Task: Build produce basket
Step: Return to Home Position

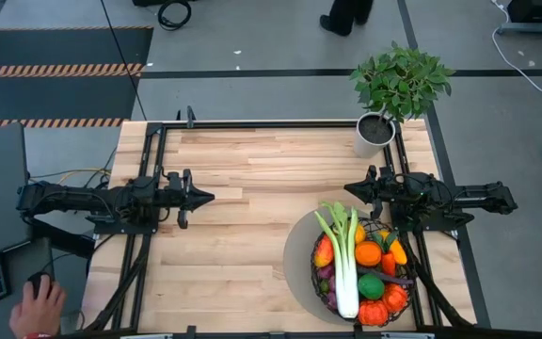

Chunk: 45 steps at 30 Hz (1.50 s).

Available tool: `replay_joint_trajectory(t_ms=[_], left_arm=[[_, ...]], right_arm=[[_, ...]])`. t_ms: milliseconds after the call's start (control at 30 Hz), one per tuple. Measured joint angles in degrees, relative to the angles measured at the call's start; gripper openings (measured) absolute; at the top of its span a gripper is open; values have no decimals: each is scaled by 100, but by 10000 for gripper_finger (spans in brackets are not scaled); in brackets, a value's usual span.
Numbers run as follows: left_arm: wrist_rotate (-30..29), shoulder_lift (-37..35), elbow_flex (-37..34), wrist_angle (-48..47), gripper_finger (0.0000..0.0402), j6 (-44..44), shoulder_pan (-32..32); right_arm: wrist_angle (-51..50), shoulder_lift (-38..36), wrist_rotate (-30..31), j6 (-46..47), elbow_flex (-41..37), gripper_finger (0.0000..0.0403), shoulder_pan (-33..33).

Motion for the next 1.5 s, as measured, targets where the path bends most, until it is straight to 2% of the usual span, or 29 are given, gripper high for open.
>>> replay_joint_trajectory(t_ms=[267, 533, 800, 1500], left_arm=[[-2, 1, 2, 1, 35, 1, 0], [-2, 0, -1, 0, 26, -2, 0], [1, 2, 2, 1, 35, -1, 0], [-2, 1, -1, 1, 30, -3, 0]], right_arm=[[0, 0, 0, 0, 0, 17, 0], [0, 0, 0, 0, 0, 17, 0], [0, 0, 0, 0, 0, 17, 0], [0, -1, 2, 0, 0, 17, -1]])
